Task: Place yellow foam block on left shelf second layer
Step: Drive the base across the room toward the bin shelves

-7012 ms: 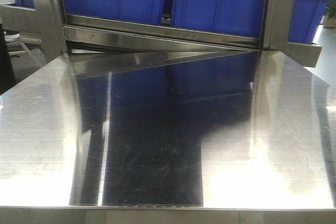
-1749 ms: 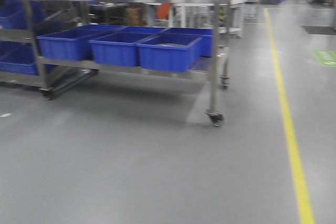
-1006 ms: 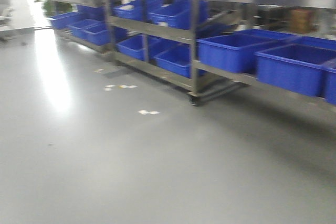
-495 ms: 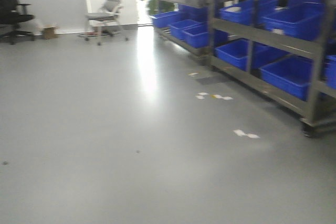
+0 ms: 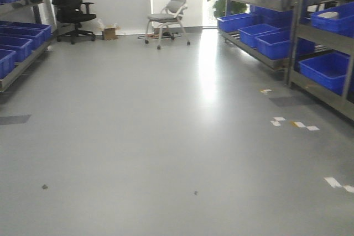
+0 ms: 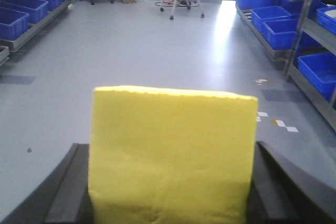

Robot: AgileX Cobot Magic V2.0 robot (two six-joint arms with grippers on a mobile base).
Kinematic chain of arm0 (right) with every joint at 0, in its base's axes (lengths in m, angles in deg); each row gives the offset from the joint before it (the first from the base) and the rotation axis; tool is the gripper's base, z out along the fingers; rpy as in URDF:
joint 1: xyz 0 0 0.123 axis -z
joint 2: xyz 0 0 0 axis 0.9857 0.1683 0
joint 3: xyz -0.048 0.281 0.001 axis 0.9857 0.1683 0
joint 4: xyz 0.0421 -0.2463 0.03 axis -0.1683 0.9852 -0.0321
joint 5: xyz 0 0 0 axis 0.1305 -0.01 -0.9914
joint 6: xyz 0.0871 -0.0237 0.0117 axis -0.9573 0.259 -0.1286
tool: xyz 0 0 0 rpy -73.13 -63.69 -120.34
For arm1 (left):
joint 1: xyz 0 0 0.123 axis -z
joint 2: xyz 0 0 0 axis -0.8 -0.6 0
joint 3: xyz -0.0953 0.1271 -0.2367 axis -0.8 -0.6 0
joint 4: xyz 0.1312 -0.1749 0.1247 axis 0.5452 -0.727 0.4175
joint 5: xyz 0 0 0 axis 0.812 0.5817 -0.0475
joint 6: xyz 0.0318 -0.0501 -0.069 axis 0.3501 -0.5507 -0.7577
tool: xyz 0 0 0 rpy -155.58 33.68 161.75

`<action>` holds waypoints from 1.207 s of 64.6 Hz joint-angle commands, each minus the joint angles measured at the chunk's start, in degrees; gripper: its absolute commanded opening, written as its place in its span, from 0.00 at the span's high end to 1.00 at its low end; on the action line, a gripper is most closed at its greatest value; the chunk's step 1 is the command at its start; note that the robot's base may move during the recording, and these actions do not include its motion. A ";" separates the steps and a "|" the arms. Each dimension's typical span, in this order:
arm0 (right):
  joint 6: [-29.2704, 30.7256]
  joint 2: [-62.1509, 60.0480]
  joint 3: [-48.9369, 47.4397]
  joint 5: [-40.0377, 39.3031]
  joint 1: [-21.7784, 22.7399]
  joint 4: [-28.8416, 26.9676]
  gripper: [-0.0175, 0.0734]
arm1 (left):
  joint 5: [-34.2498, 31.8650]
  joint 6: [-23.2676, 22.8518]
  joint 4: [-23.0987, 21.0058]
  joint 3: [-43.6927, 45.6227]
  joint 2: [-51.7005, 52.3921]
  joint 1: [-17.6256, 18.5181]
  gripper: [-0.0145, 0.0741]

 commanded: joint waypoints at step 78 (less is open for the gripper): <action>0.43 0.10 -1.83 -5.02 0.34 0.07 0.37 | -5.14 -0.26 -0.22 -1.51 1.07 0.34 0.68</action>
